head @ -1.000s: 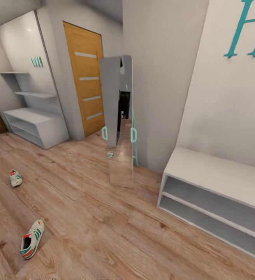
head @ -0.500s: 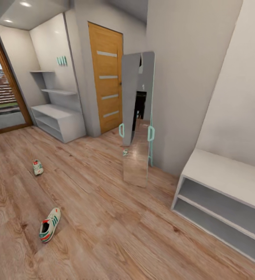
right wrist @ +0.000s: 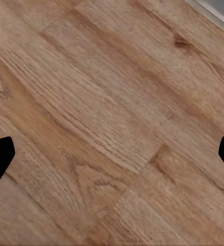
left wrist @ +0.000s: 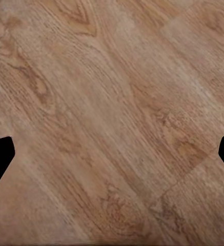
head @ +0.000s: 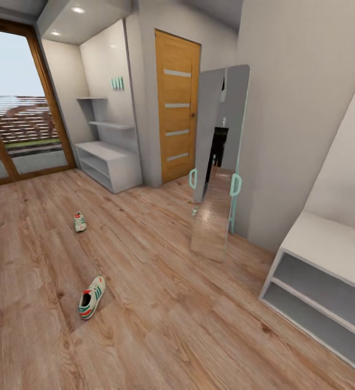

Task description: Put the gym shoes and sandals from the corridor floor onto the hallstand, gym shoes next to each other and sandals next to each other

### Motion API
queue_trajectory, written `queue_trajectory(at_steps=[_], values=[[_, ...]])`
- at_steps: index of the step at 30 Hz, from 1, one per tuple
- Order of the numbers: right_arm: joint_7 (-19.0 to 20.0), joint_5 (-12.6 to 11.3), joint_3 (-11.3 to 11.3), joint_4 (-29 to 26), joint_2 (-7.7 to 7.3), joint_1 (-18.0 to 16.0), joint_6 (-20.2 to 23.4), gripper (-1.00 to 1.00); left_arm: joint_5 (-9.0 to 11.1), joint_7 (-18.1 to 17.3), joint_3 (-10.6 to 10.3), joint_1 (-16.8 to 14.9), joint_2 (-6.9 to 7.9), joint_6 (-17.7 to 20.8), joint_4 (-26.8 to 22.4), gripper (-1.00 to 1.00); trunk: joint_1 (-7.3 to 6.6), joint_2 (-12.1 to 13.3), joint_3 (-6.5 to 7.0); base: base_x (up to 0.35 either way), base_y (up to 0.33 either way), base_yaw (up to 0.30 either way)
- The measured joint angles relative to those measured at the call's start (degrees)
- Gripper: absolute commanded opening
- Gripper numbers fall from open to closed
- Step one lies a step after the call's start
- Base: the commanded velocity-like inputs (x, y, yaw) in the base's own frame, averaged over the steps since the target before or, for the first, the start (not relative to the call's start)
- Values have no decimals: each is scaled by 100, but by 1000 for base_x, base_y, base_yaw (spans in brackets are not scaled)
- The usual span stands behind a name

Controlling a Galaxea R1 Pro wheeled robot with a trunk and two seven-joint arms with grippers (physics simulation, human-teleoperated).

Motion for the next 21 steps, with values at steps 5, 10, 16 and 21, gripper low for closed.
queue_trajectory(at_steps=[5,10,16,21], values=[[0,0,0,0,0,0,0,100,0,0,0,0,0,0,0,100,1,-1,-1,0,0,279],[0,0,0,0,0,0,0,100,0,-1,0,0,0,0,0,100,1,-1,-1,0,0,279],[0,0,0,0,0,0,0,100,0,0,0,0,6,0,0,100,1,-1,-1,0,0,279],[1,0,0,-1,0,0,0,100,2,0,6,0,9,-2,-6,100,0,-1,-1,30,61,279]])
